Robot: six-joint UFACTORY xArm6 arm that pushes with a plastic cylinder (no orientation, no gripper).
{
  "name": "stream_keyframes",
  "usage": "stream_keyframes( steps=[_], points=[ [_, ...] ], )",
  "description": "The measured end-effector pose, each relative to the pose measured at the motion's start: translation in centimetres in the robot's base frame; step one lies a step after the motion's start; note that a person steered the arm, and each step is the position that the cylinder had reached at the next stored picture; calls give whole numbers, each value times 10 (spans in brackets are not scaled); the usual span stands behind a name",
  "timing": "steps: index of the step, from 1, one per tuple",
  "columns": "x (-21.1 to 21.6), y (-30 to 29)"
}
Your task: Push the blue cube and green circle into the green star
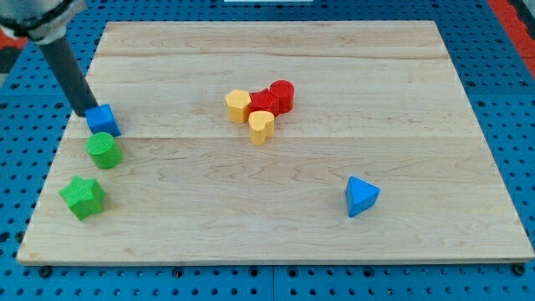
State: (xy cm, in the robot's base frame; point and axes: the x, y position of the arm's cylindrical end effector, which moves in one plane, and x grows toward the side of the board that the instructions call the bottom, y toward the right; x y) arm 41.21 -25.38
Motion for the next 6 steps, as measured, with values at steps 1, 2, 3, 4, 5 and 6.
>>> stream_keyframes(
  steps=[1, 2, 3, 4, 5, 6],
  points=[
    [12, 11],
    [-11, 9],
    [-26, 27],
    [19, 33],
    [48, 34],
    [45, 113]
  ],
)
